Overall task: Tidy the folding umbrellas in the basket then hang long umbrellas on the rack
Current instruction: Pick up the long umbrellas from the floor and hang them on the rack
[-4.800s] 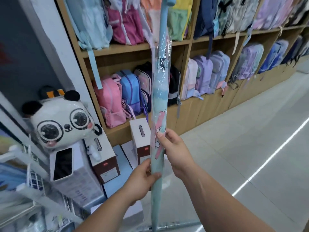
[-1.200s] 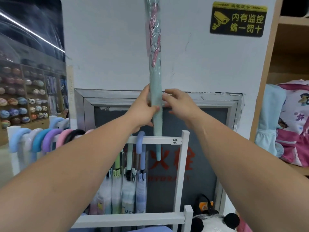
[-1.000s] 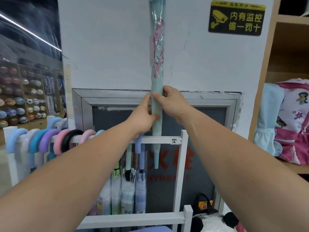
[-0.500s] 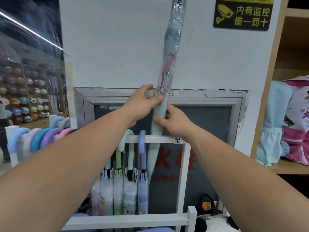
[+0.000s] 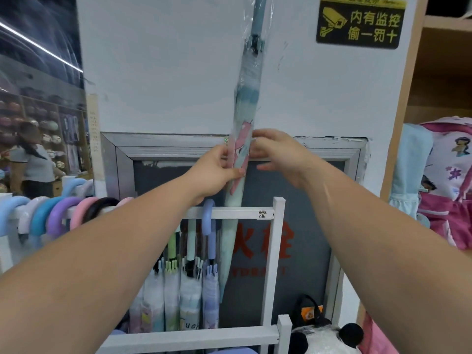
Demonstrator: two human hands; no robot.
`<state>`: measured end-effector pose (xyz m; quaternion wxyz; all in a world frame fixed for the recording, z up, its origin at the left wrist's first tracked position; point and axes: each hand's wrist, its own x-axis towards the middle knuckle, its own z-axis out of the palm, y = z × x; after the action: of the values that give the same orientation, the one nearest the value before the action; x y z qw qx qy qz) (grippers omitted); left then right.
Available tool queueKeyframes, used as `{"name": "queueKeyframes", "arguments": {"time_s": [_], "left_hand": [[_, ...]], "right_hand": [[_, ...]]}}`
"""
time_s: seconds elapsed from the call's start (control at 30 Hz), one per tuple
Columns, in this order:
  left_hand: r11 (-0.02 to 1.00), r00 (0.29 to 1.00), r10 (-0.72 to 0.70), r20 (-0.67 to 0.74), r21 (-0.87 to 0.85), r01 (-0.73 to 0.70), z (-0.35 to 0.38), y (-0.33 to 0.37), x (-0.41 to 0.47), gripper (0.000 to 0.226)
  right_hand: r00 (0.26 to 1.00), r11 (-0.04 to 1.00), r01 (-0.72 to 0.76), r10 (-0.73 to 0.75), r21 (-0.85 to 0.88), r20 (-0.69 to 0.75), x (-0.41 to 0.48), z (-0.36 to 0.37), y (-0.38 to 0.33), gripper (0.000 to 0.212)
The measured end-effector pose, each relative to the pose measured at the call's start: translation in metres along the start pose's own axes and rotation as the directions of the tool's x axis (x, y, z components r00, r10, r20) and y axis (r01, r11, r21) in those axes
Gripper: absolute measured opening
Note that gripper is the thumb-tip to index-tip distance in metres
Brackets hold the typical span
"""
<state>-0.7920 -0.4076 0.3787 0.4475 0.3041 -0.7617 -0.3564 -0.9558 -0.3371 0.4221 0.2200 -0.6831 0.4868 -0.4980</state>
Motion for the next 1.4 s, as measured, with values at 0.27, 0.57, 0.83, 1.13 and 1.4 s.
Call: {"name": "queueKeyframes", "arguments": {"time_s": [0.27, 0.57, 0.83, 1.13, 1.4], "left_hand": [[0.989, 0.991, -0.086, 0.099, 0.128, 0.073, -0.005, -0.01, -0.008, 0.031], [0.999, 0.996, 0.034, -0.086, -0.015, -0.036, -0.015, 0.01, -0.002, 0.055], [0.997, 0.992, 0.064, -0.113, 0.053, -0.059, -0.014, 0.007, 0.005, 0.031], [0.994, 1.0, -0.022, 0.019, 0.107, 0.02, -0.012, -0.02, -0.004, 0.033], [0.973, 0.992, -0.035, 0.117, 0.231, 0.007, -0.009, -0.017, -0.008, 0.021]], "right_hand": [[0.989, 0.999, 0.049, -0.048, 0.004, -0.14, 0.024, 0.025, 0.012, 0.024], [0.999, 0.985, -0.01, 0.016, -0.17, 0.037, 0.006, 0.037, 0.042, 0.023], [0.98, 0.871, -0.025, 0.118, -0.491, 0.159, 0.003, 0.039, 0.046, 0.033], [0.995, 0.991, -0.098, 0.094, -0.095, -0.041, 0.005, 0.011, 0.021, 0.05], [0.999, 0.979, 0.041, -0.04, -0.2, 0.005, 0.012, 0.034, 0.041, 0.022]]}}
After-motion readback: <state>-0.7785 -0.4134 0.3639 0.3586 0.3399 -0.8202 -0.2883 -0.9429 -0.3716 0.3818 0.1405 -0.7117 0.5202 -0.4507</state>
